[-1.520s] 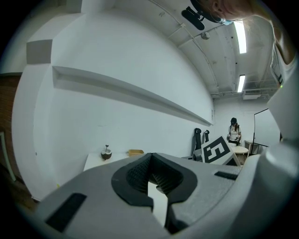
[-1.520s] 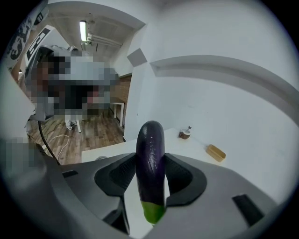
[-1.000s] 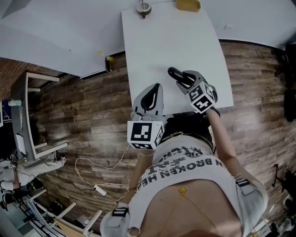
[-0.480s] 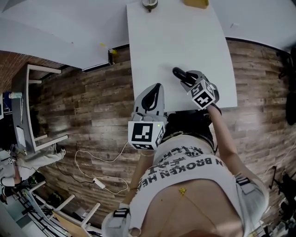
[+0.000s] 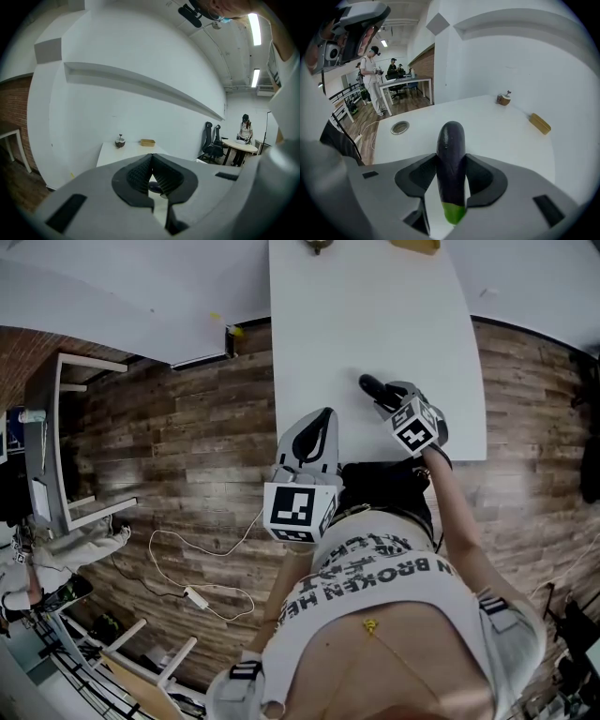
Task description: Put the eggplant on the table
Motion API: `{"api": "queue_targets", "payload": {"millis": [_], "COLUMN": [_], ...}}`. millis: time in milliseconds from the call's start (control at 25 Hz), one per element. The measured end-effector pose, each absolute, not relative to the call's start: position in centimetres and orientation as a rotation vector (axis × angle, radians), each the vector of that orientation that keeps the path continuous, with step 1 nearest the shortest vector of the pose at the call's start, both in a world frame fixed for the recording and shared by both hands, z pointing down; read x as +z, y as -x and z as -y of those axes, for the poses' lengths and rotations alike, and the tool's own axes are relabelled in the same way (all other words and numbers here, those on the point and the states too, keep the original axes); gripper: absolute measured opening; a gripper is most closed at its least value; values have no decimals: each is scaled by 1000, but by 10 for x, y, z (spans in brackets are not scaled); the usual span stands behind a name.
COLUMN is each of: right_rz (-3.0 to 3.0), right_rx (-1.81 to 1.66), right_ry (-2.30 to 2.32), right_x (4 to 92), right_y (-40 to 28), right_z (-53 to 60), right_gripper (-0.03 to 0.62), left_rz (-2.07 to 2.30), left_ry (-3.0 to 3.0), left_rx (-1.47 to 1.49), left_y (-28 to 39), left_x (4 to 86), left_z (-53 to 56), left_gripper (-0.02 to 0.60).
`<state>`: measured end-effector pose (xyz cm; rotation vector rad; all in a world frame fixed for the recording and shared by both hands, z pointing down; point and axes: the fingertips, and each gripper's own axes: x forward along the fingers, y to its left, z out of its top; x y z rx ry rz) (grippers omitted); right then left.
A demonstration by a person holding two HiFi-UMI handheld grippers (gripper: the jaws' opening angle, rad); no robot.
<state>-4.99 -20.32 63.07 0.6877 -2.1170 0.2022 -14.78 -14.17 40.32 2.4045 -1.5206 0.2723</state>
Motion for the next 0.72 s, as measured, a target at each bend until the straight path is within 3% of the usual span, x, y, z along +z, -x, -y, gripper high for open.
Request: {"api": "queue_targets", "payload": {"millis": [720], "right_rz": [2039], "right_rx": [280], "right_ry": [-626], "right_x": [674], "right_y": [43], "right_z": [213], "right_gripper": [192], "left_rz": [1492], "left_ry": [-2384], "left_rx": [302], "left_y": [149], "left_x": [416], "left_z": [157], "left_gripper": [6]}}
